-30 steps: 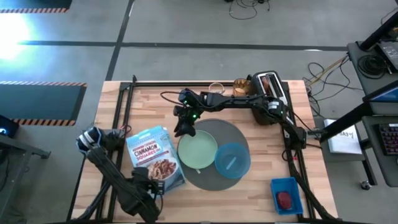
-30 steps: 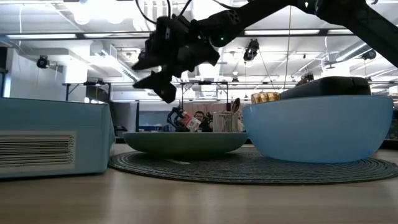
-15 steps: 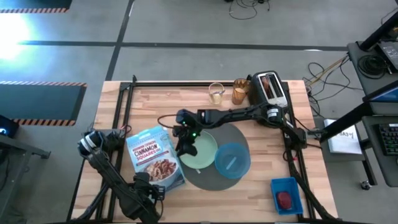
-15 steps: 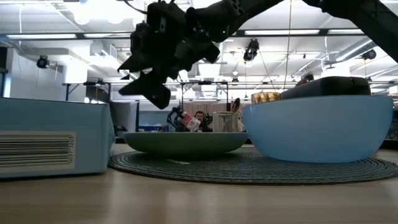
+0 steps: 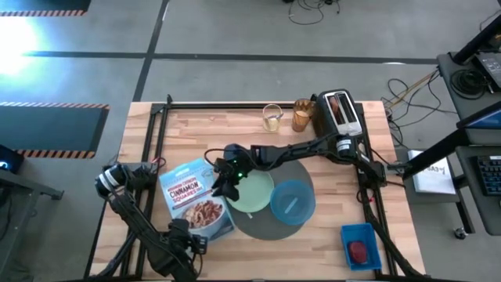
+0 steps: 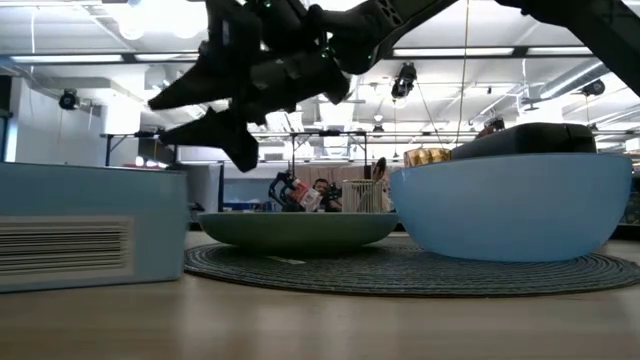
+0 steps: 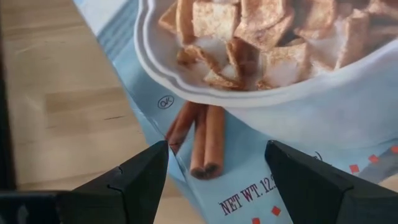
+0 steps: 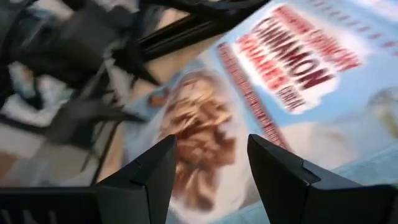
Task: Arrange a breakfast setting
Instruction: Pour the cereal from the cereal box into the blue bowl
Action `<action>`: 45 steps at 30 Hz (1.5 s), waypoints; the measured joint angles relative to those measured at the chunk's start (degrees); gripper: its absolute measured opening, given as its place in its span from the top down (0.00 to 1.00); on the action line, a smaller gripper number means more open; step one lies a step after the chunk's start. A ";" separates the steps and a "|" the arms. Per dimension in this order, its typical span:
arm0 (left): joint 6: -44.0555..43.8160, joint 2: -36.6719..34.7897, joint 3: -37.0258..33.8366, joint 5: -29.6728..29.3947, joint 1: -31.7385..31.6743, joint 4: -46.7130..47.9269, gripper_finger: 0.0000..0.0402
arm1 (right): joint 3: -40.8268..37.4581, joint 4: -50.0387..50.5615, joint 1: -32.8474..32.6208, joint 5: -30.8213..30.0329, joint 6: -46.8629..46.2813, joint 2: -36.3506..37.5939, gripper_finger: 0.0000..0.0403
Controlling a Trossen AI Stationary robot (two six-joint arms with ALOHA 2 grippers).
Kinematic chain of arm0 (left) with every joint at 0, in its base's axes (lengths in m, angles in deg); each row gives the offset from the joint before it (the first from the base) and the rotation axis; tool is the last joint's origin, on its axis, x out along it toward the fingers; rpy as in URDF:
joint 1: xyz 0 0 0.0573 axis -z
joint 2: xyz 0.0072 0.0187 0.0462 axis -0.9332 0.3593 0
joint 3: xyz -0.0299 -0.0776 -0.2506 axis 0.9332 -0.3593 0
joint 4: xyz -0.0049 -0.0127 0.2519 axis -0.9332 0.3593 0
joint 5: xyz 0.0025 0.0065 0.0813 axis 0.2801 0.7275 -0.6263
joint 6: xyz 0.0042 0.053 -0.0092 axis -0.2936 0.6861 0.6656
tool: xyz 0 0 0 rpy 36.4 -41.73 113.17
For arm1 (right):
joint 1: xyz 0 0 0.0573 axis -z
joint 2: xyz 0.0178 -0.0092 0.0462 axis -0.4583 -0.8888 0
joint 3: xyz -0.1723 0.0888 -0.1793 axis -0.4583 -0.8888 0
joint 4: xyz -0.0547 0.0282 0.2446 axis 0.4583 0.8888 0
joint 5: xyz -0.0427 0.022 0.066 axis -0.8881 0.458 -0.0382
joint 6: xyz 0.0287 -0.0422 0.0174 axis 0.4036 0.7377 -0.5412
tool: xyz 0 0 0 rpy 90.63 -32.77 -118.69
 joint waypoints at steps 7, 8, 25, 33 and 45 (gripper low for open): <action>0.52 0.07 0.85 -2.18 -0.11 -1.11 0.35 | -0.50 0.55 0.38 -8.99 -1.82 0.00 0.54; 0.52 0.07 0.83 -2.29 -0.11 -1.28 0.35 | -0.74 0.46 0.55 -10.39 -2.78 0.00 0.54; 1.33 0.07 0.87 -2.29 -0.08 -2.19 0.35 | -0.02 0.90 0.28 -11.82 -11.50 -6.46 0.54; 1.82 0.07 0.87 -2.31 -0.07 -1.91 0.35 | 2.31 2.83 -0.31 -11.19 -10.38 -6.12 0.54; 2.59 0.04 0.89 -2.18 -0.07 -1.02 0.35 | 3.74 4.25 -2.95 -11.21 -9.29 -6.10 0.60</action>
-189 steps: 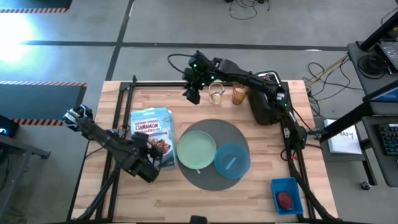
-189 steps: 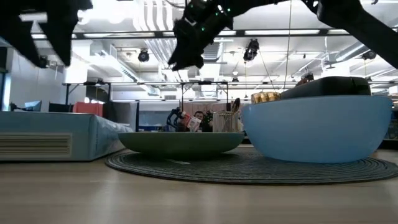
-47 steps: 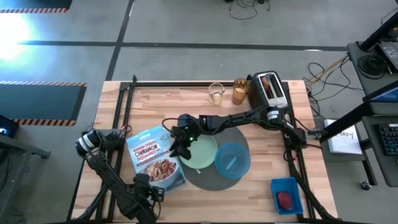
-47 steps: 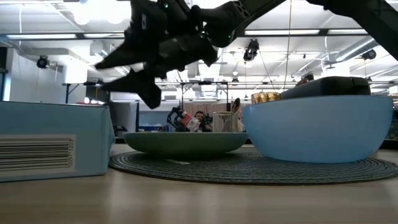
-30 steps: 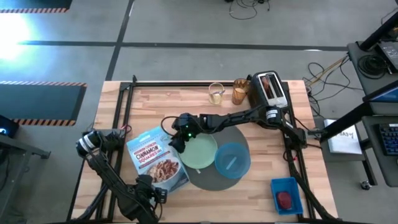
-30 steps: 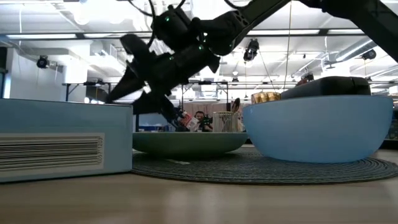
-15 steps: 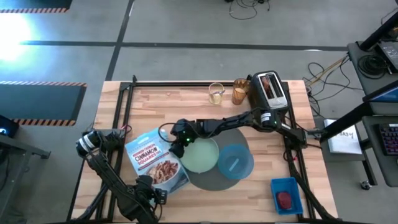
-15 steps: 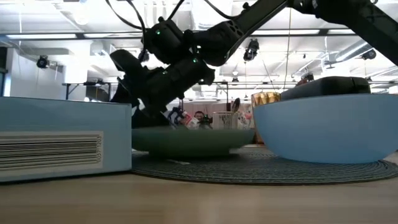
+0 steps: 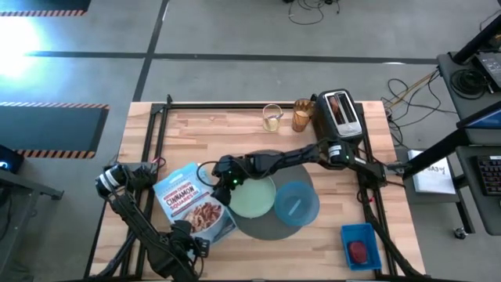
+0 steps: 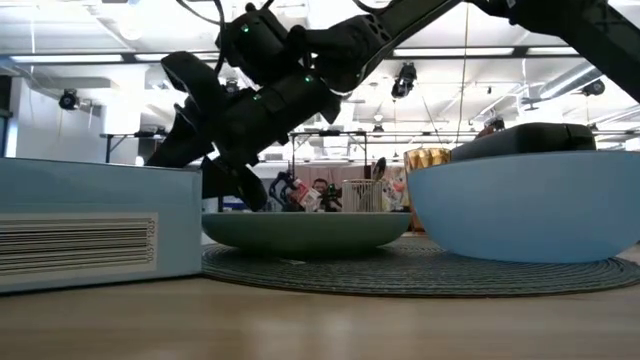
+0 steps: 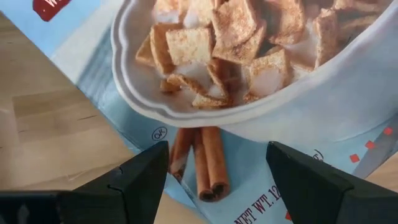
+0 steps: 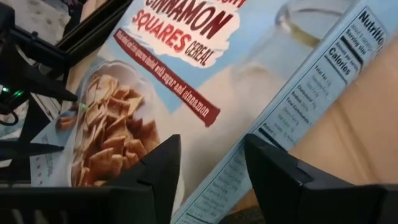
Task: Arrange a breakfast setting
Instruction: Pour the cereal from the cereal box into the blue bowl
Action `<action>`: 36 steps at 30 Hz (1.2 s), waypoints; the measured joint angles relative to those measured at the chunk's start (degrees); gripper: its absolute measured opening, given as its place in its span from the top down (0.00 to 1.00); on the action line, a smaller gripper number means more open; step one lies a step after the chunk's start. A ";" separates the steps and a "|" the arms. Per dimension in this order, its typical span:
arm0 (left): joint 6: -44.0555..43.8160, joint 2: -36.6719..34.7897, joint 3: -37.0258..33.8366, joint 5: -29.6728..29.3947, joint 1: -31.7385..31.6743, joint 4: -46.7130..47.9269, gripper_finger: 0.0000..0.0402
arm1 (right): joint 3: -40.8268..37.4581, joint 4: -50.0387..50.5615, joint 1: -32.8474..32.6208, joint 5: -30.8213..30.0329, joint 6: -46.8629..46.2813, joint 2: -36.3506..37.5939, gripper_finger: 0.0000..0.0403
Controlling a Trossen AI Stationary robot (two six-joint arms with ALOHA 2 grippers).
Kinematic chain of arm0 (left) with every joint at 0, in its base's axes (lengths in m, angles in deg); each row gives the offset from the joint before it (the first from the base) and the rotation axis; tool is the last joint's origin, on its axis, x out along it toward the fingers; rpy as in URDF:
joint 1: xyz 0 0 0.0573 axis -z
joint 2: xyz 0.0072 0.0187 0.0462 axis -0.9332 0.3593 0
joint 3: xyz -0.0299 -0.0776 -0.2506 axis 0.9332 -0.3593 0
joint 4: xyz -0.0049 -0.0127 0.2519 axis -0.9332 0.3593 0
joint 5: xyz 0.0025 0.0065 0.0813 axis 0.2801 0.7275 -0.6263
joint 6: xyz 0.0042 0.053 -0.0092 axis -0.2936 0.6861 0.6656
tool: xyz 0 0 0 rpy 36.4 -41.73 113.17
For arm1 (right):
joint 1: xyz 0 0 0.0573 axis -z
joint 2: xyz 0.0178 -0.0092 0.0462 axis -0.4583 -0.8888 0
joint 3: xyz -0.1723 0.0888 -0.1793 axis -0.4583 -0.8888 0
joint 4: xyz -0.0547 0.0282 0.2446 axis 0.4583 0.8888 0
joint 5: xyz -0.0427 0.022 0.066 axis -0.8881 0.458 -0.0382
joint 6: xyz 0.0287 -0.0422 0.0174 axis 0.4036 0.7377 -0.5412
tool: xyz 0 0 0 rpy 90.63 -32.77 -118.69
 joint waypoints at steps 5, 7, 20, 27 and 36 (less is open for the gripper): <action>0.27 0.00 0.00 -0.04 0.00 0.63 0.35 | -0.02 -0.02 -0.52 0.09 -0.20 -1.26 0.69; 0.27 0.00 -0.02 -0.02 0.00 0.69 0.35 | 0.02 -0.28 -0.82 0.11 -0.36 -2.05 0.71; -0.38 -0.04 -0.21 -0.68 0.00 1.45 0.35 | 1.57 0.41 -1.42 1.34 0.57 -2.40 0.57; -2.15 0.11 7.55 -2.39 0.21 13.17 0.35 | 1.66 0.20 -1.74 2.90 0.38 -2.43 0.54; -3.68 3.93 12.72 13.54 2.09 14.87 0.35 | 1.66 0.44 -1.48 2.16 1.06 -2.49 0.55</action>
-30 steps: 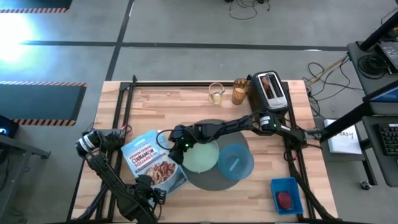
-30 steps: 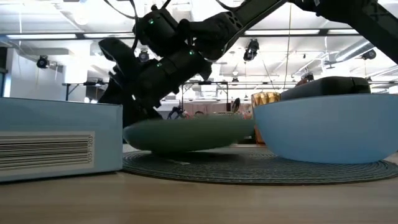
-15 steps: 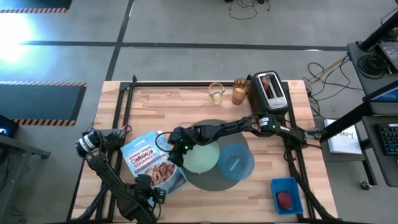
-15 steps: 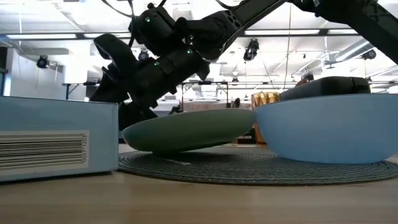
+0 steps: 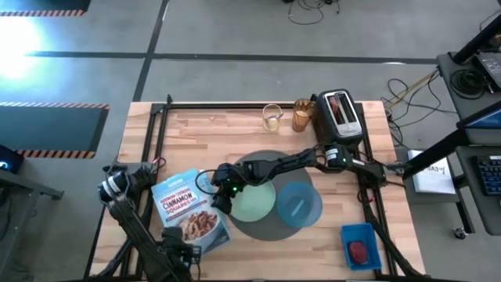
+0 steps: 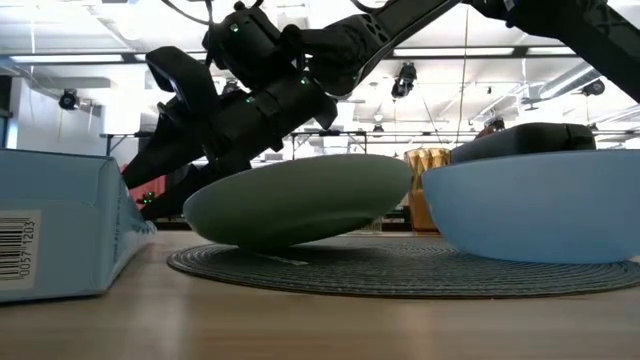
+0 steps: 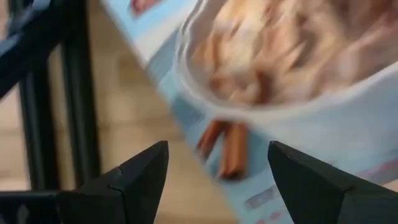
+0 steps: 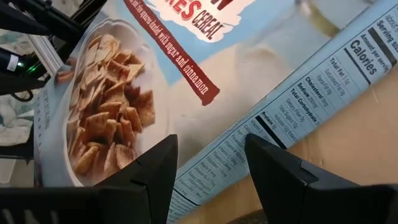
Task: Arrange a breakfast setting
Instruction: Pour the cereal from the cereal box into the blue bowl
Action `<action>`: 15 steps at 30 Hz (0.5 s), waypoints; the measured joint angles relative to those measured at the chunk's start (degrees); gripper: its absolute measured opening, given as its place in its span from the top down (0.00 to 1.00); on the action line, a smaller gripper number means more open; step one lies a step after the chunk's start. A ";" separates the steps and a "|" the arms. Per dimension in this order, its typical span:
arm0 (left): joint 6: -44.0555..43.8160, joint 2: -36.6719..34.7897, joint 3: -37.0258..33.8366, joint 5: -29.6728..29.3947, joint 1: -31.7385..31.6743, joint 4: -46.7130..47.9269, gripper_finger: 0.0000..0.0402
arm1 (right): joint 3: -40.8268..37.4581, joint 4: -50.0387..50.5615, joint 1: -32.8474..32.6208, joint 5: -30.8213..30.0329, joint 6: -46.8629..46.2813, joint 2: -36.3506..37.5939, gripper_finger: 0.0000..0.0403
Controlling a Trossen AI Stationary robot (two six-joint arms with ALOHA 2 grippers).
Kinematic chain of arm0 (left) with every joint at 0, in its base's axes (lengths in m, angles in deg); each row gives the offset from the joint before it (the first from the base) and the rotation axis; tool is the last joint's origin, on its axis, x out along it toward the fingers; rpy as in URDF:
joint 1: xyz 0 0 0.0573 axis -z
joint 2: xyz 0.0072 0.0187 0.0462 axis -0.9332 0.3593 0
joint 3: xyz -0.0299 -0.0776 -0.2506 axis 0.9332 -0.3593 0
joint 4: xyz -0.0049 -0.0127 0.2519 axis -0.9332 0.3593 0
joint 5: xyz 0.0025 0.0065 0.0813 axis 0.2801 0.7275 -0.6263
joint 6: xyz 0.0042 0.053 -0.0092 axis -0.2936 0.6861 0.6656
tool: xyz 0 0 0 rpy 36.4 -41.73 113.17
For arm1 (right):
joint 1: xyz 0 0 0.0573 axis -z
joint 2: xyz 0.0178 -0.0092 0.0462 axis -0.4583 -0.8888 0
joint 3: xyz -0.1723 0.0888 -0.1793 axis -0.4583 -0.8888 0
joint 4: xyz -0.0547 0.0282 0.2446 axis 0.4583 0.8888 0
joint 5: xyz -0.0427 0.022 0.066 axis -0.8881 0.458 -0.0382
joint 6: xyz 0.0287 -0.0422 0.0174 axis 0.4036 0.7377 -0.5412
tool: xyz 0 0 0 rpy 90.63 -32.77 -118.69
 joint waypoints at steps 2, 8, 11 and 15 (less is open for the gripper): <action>-0.07 0.54 -0.16 0.24 0.18 -2.42 0.35 | 0.00 -0.07 0.04 -0.14 0.37 0.00 0.55; -0.28 1.67 -1.64 -0.15 0.01 -6.29 0.35 | 0.00 -0.15 0.07 -0.14 0.36 0.00 0.55; -0.52 1.94 -1.85 -0.03 0.01 -8.50 0.35 | 0.00 -0.13 0.04 -0.08 0.34 0.02 0.55; -1.46 2.03 -1.61 2.18 -0.02 -10.40 0.35 | 0.00 -0.13 -0.11 -0.06 0.72 0.02 0.55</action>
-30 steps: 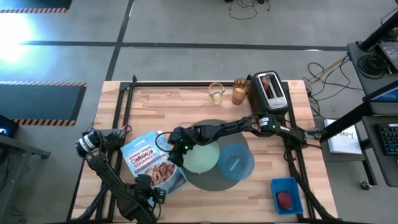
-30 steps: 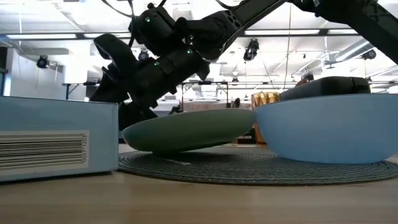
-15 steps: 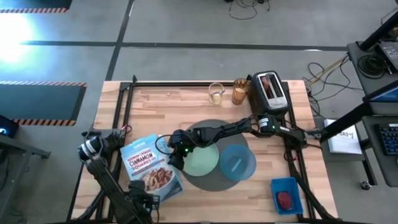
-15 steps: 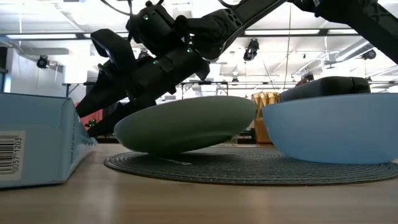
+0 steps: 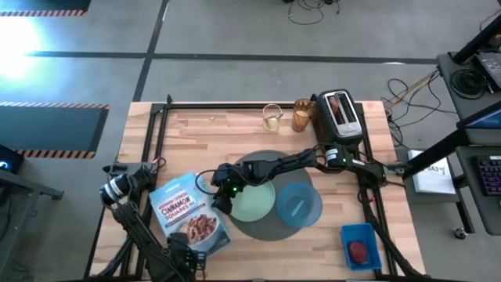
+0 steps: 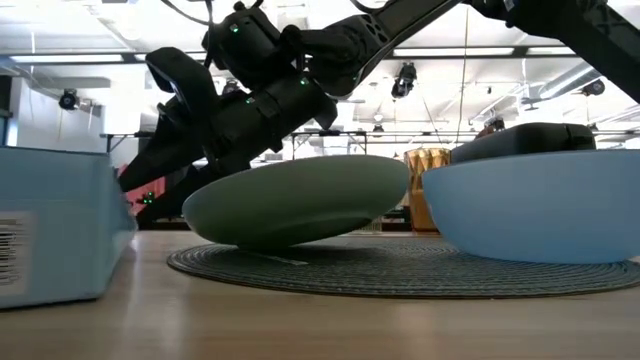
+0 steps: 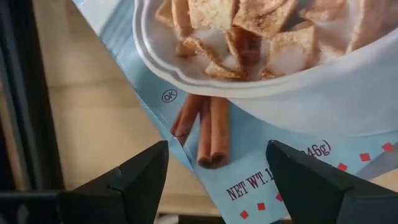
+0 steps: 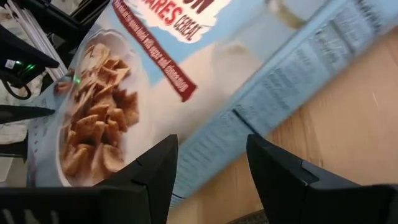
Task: Arrange a breakfast setting
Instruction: Pour the cereal from the cereal box into the blue bowl
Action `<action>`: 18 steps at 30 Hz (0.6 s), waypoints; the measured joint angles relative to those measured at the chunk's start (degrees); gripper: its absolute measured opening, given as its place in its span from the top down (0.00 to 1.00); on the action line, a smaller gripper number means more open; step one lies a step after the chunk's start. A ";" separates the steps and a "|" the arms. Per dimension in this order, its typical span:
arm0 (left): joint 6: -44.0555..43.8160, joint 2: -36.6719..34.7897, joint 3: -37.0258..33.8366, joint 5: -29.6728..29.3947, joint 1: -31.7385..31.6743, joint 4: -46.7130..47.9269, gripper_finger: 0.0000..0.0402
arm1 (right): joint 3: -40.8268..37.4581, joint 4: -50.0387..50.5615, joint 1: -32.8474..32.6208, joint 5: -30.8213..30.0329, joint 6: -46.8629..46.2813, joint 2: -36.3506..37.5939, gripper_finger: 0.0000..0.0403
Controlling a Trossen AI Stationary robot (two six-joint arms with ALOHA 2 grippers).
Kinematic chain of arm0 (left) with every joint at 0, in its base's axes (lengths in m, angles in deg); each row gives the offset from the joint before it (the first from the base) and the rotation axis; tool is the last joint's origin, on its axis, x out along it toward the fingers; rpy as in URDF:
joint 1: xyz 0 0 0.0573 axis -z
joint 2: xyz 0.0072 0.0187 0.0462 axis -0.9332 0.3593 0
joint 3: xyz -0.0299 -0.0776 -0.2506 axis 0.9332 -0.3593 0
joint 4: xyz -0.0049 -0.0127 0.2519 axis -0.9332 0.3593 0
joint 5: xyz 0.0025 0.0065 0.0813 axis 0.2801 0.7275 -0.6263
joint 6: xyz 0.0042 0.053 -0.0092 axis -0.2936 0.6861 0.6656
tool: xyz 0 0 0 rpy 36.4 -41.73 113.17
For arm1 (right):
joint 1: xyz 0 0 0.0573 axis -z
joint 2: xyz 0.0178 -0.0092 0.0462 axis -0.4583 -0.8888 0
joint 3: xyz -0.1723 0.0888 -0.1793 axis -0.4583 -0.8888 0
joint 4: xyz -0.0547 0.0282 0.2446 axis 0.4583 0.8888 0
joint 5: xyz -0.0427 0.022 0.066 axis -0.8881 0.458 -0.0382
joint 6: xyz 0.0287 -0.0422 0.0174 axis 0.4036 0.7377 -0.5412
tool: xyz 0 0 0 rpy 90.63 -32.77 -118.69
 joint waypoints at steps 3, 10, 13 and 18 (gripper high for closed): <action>-0.04 0.00 0.08 2.79 0.13 -0.55 0.35 | 0.00 0.10 0.00 0.00 0.50 0.00 0.55; 2.34 -0.26 -2.66 -1.92 0.11 -2.69 0.35 | 0.00 0.00 -0.30 0.15 0.63 0.03 0.55; 2.97 -0.35 -4.56 -3.33 -0.42 -4.57 0.35 | -0.02 -0.07 -0.85 0.13 1.13 0.11 0.55; 4.38 -0.37 -5.91 -7.41 -0.45 -5.87 0.35 | -0.02 -0.45 -1.39 -0.08 1.62 0.15 0.55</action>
